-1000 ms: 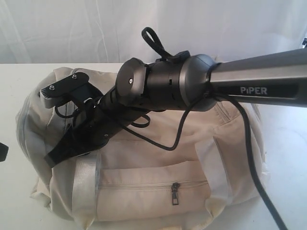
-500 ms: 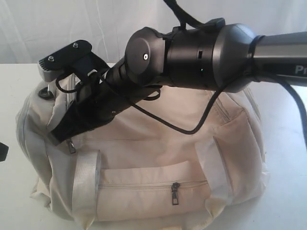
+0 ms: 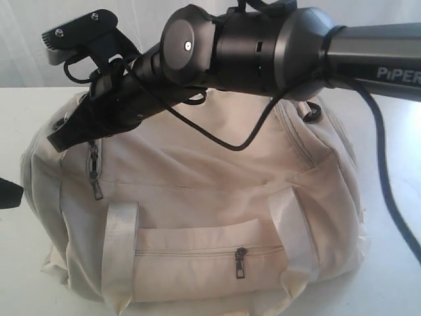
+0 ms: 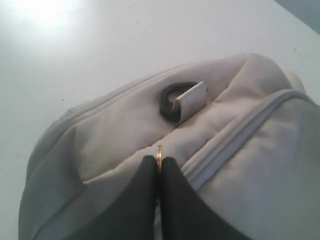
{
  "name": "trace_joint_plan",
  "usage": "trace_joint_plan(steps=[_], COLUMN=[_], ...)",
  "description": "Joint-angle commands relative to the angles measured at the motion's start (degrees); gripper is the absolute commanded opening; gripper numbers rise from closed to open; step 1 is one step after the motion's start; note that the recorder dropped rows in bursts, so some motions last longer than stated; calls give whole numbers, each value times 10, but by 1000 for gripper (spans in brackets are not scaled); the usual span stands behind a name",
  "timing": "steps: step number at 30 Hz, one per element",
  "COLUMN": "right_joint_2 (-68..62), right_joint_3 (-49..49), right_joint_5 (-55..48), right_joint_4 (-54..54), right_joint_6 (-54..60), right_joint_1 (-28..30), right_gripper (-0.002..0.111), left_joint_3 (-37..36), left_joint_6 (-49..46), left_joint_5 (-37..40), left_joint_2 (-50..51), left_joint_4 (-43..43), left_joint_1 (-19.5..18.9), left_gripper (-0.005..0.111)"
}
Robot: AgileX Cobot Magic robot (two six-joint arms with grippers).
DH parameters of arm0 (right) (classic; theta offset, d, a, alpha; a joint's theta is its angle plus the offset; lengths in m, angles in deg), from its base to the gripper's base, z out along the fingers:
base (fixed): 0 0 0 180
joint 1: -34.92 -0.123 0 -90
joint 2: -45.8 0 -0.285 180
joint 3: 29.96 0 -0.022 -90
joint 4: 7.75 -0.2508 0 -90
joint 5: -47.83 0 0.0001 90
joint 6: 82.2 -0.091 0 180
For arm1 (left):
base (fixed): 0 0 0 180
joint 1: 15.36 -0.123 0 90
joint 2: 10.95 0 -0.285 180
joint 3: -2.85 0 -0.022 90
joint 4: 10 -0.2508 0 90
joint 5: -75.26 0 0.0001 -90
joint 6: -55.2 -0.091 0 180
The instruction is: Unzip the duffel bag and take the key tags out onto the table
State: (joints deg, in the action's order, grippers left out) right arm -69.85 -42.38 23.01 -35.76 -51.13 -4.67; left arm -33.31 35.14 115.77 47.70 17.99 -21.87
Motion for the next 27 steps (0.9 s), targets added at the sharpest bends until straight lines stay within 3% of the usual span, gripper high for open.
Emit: trace_joint_plan(steps=[1, 6, 12, 16, 24, 27], right_joint_2=[-23, -50, -76, -90, -134, -148], right_joint_3=[-48, -90, -137, -160, -223, -251], right_joint_5=[-8, -22, -43, -51, -77, -88], right_joint_4=[8, 10, 10, 10, 8, 8], right_joint_6=[-3, -1, 5, 13, 23, 32], right_joint_1=[14, 27, 43, 52, 64, 67], right_gripper=[0, 0, 0, 0, 0, 0], left_joint_3=[-4, -4, -4, -4, -4, -4], left_joint_6=[-32, -92, -248, -312, -314, -314], left_joint_5=[-50, -128, -137, -137, -149, -153], left_joint_2=[12, 44, 99, 137, 183, 195], left_joint_4=[20, 81, 253, 324, 332, 332], left_joint_1=[-2, -2, -2, -2, -2, -2], left_gripper=[61, 61, 61, 61, 61, 55])
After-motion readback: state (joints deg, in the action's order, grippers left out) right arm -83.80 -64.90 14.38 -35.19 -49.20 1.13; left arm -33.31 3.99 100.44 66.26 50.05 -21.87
